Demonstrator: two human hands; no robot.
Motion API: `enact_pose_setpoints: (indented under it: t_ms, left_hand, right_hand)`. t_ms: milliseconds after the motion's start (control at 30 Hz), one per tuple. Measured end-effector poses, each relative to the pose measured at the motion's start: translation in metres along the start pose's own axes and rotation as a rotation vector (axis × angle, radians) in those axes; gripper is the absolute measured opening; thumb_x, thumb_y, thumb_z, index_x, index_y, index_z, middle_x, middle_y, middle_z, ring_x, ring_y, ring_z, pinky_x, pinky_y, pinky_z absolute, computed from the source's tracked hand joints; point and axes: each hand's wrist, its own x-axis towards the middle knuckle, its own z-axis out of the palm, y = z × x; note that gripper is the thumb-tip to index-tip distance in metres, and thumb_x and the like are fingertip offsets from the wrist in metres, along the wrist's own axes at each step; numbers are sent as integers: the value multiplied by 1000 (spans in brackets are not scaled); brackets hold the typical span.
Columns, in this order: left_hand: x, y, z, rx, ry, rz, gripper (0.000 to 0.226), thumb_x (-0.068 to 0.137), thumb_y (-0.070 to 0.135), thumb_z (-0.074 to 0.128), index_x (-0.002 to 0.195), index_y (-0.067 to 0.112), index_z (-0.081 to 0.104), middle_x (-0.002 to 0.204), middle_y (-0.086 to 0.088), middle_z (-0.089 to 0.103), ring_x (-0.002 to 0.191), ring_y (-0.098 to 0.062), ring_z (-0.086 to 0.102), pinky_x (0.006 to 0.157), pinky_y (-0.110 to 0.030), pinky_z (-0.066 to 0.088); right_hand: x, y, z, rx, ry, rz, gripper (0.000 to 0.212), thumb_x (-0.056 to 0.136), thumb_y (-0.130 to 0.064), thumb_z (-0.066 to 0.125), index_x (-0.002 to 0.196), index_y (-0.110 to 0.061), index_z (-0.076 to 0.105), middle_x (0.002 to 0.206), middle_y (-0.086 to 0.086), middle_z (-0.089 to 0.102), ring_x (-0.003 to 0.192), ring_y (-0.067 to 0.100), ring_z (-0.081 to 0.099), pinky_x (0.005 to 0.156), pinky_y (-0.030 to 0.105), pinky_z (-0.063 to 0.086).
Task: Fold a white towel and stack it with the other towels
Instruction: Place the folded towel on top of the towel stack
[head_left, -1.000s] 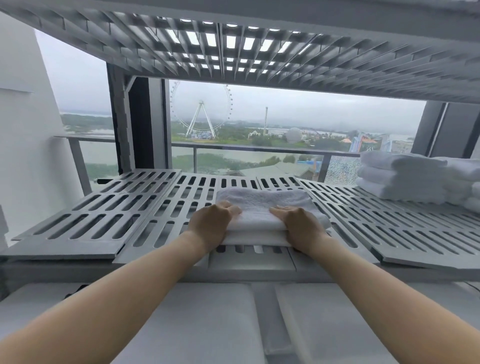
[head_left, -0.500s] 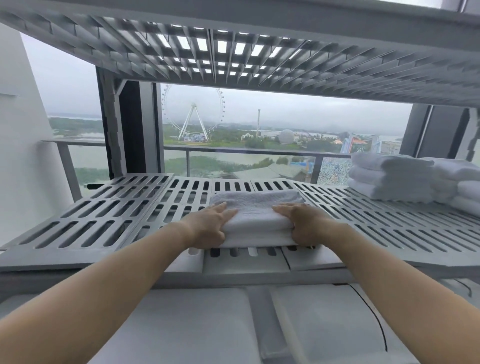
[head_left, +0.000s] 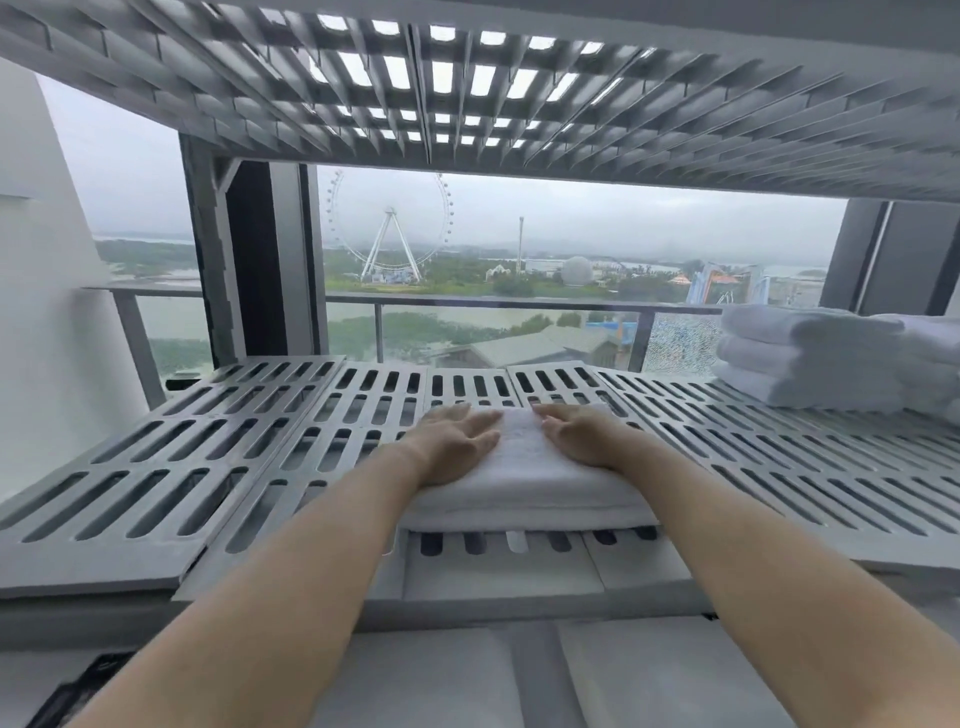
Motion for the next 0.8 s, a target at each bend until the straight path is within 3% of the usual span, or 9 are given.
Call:
enact_pose_setpoints:
  t_ms: [167, 300, 367, 433, 533, 667, 800]
  left_hand:
    - [-2, 2, -2, -12, -29, 38, 50, 95, 56, 22, 143, 45, 14, 157, -2, 11, 143, -23, 5, 115, -43, 2]
    - [-21, 5, -1, 30, 51, 139, 47, 95, 56, 25, 141, 49, 21, 157, 2, 9, 144, -20, 0, 115, -41, -1]
    - [-36, 9, 0, 82, 205, 330, 39, 97, 45, 32, 136, 45, 37, 153, 3, 26, 142, -20, 15, 116, -42, 10]
    - [-52, 10, -2, 81, 283, 466, 36, 98, 34, 37, 133, 36, 47, 144, 1, 42, 132, -19, 38, 111, -41, 30]
    - [-65, 6, -3, 75, 139, 429, 46, 97, 46, 31, 141, 35, 33, 150, 5, 33, 135, -14, 33, 111, -41, 29]
    - [-72, 15, -5, 234, 84, 383, 74, 87, 66, 34, 147, 27, 20, 155, 4, 21, 141, -16, 20, 114, -43, 22]
    - [-75, 25, -7, 395, 97, 399, 88, 81, 64, 49, 148, 17, 17, 156, 0, 18, 142, -16, 16, 115, -35, 21]
  right_hand:
    - [0, 12, 3, 25, 11, 3, 45, 96, -38, 35, 141, -32, 34, 150, -1, 33, 137, 20, 30, 112, 34, 19]
    - [-11, 16, 4, 36, 80, -34, 45, 95, -37, 41, 139, -29, 39, 150, -2, 34, 136, 19, 31, 110, 34, 22]
    - [-20, 17, 2, 47, 203, -95, 38, 91, -32, 51, 129, -28, 52, 145, -1, 40, 132, 19, 37, 109, 33, 25]
    - [-31, 19, -1, 38, 347, -177, 23, 86, -26, 61, 109, -25, 66, 133, 0, 52, 122, 19, 48, 107, 30, 31]
    - [-49, 24, -5, 17, 375, -197, 13, 86, -25, 62, 96, -22, 70, 117, 3, 65, 108, 18, 59, 99, 34, 45]
    - [-69, 20, -4, -53, 258, -223, 30, 91, -36, 52, 117, -24, 63, 128, -2, 59, 121, 16, 53, 103, 29, 38]
    - [-82, 11, 0, -232, 64, -161, 83, 73, -80, 37, 141, -34, 34, 152, -3, 28, 139, 17, 26, 110, 30, 17]
